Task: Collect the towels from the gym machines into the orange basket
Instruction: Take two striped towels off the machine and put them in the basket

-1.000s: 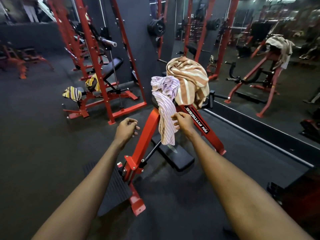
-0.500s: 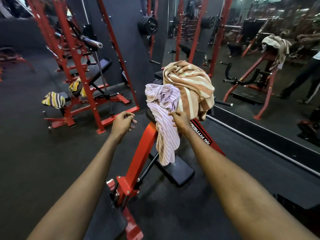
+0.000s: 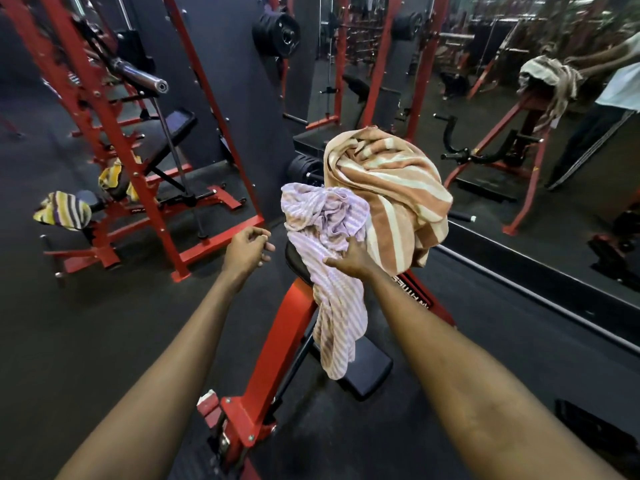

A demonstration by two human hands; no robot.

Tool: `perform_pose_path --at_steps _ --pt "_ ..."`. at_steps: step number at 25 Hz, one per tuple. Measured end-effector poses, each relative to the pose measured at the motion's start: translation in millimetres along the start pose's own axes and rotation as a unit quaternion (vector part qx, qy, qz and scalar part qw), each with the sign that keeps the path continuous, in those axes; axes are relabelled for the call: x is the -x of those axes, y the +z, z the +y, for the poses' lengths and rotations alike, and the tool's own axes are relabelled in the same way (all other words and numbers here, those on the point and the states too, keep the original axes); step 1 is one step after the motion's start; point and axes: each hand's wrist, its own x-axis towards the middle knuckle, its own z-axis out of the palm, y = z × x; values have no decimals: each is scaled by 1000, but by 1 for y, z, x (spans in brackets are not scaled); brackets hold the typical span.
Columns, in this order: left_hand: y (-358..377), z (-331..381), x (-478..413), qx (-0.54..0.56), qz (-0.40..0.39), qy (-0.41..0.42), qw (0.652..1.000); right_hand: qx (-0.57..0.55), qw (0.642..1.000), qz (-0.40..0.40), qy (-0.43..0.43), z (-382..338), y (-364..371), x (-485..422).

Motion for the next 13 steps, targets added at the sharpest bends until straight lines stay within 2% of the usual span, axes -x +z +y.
perform_pose_path --at_steps 6,9,13 --pt "10 -12 -55 -12 10 -3 1000 161 986 -31 -27 4 18 -54" --pt "12 -15 -74 -14 12 -8 1000 244 968 -49 -27 12 29 -66" --pt "16 -10 -107 -16 -1 -6 1000 318 947 -9 -45 10 43 -78"
